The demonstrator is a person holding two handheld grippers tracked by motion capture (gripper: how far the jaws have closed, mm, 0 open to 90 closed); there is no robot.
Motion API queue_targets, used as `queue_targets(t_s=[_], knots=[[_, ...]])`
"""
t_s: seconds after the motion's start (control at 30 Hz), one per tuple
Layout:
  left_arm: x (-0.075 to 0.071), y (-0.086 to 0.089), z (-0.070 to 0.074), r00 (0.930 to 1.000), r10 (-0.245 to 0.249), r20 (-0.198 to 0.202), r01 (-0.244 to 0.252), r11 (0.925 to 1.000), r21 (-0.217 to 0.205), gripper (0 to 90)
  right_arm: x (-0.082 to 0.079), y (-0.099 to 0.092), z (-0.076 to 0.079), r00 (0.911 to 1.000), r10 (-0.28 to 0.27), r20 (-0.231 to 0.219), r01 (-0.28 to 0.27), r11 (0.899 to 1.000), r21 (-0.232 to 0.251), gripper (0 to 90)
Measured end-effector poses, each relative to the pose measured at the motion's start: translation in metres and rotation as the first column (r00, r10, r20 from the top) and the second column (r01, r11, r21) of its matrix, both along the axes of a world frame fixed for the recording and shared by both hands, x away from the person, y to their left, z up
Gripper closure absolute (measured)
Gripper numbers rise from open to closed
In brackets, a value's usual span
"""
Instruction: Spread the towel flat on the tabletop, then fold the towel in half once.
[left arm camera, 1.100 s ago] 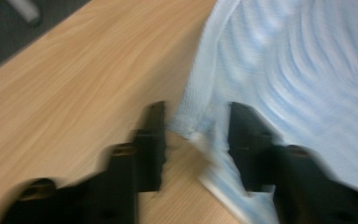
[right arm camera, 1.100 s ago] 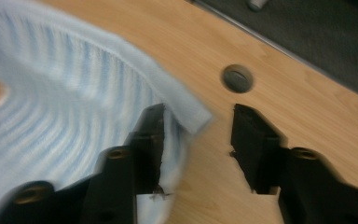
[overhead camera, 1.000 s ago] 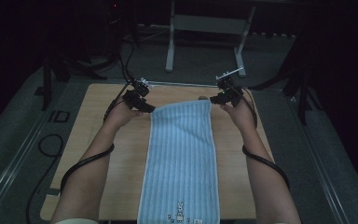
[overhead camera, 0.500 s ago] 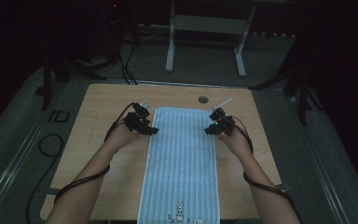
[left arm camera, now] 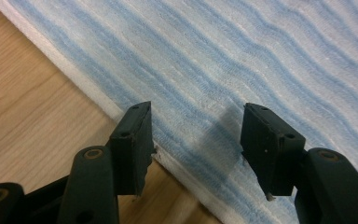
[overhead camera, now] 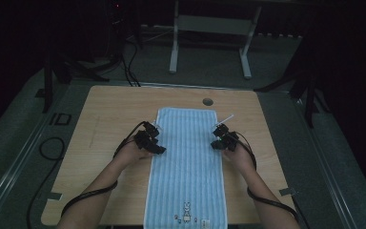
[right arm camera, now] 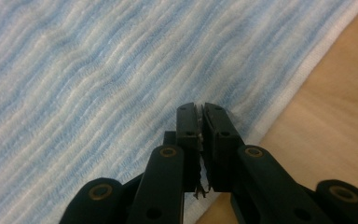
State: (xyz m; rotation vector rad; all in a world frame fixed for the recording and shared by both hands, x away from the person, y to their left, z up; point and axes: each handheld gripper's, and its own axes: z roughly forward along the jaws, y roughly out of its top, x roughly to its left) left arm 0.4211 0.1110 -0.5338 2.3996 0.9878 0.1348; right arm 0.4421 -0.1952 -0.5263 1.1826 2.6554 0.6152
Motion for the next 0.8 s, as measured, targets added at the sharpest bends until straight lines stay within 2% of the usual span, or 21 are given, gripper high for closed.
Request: queue_targets(t_s=[0.13,0.17,0.2,0.27,0.3,0.37,0.43,0.47,0.6,0.8], knots=[[0.002,-0.001,0.0,1.0,-0.003,0.006,0.003,1.0,-0.001,44.0,0.013,-0.004,0.0,0.9997,-0.004,-0.025,0.004,1.0,0.017,83.6],[0.003,-0.001,0.0,1.0,0.0,0.004,0.0,1.0,-0.005,43.9,0.014,-0.005,0.001,0.9987,-0.013,-0.049,0.015,0.999,0.029,79.7],[0.003,-0.001,0.0,1.0,0.0,0.003,0.0,1.0,-0.007,44.0,0.015,-0.004,0.002,0.9983,-0.017,-0.055,0.019,0.999,0.031,75.7],[0.004,0.0,0.001,1.0,0.0,0.0,0.0,1.0,-0.005,42.4,0.014,-0.004,0.005,0.9995,-0.003,-0.032,0.004,1.0,0.022,65.5],[0.004,0.0,0.001,1.0,0.0,0.0,0.0,1.0,-0.005,41.4,0.014,-0.004,0.005,0.9995,-0.003,-0.032,0.004,1.0,0.022,65.5],[0.006,0.003,0.004,0.9999,0.012,0.0,-0.012,0.9999,-0.001,41.4,0.014,-0.008,0.011,0.9997,-0.019,-0.017,0.02,0.998,0.058,56.2],[0.008,0.007,0.009,0.9999,0.013,0.002,-0.013,0.9999,-0.007,41.3,0.014,-0.01,0.014,0.9998,-0.02,-0.006,0.021,0.997,0.073,53.4],[0.009,0.008,0.012,0.9998,0.017,0.009,-0.017,0.9998,-0.005,41.3,0.016,-0.014,0.019,0.9998,-0.006,-0.02,0.007,0.995,0.098,45.7],[0.016,0.019,0.019,0.9994,0.028,0.021,-0.028,0.9996,0.004,40.4,0.018,-0.017,0.024,0.9998,0.016,-0.01,-0.015,0.997,0.076,41.1],[0.03,0.033,0.024,0.9962,0.086,0.016,-0.086,0.9962,-0.017,40.4,0.033,-0.021,0.031,0.9995,-0.015,-0.026,0.017,0.998,0.059,44.2]])
